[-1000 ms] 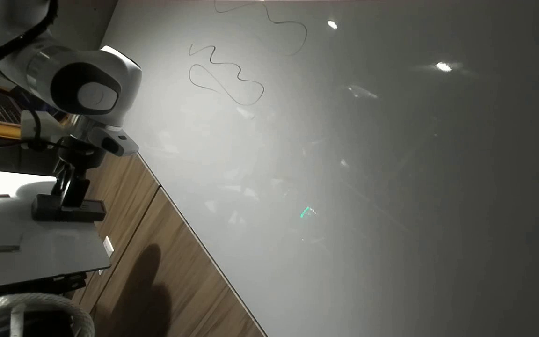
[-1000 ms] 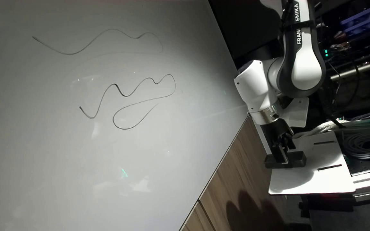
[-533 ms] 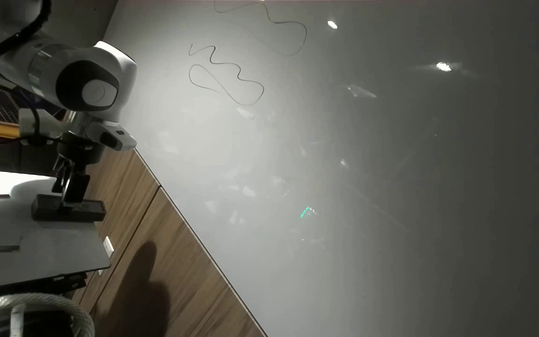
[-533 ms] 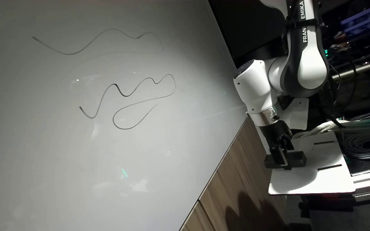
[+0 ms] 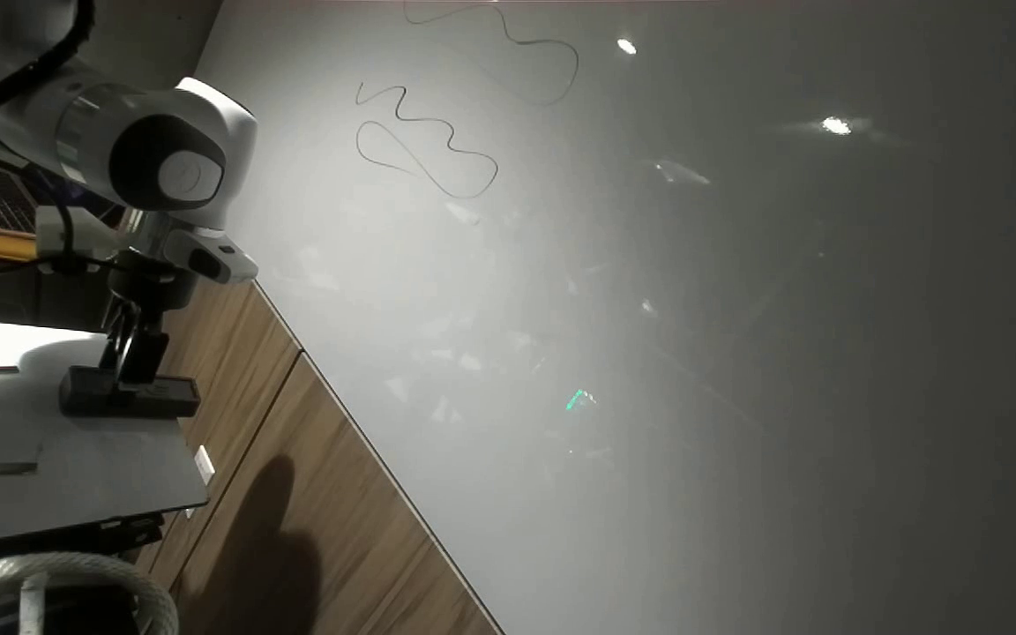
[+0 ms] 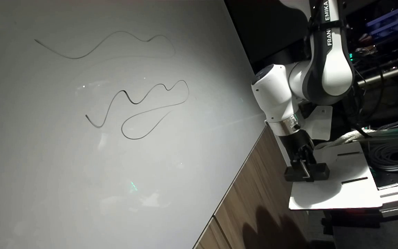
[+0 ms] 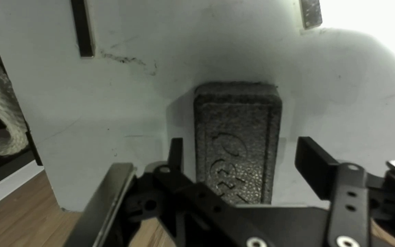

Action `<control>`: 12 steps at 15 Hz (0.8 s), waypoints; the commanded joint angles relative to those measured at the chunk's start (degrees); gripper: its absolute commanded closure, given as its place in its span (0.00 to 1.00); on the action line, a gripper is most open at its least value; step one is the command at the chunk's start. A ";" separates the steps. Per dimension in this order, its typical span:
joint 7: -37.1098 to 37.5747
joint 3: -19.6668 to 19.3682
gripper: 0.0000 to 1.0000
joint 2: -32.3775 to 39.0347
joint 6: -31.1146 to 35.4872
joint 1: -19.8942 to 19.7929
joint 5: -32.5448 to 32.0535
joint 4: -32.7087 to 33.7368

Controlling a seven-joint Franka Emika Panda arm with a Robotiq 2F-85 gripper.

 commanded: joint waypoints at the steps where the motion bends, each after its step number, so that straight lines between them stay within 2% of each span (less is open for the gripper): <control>1: 2.19 0.01 0.47 -0.49 0.72 -0.45 -2.37 0.01; 4: 2.23 0.09 0.70 -1.08 0.24 -0.40 -2.42 0.09; 9: 1.90 0.30 0.71 -2.15 -0.93 -0.09 -2.61 0.49; 12: 2.06 1.11 0.71 -5.81 -2.74 0.68 -3.39 0.88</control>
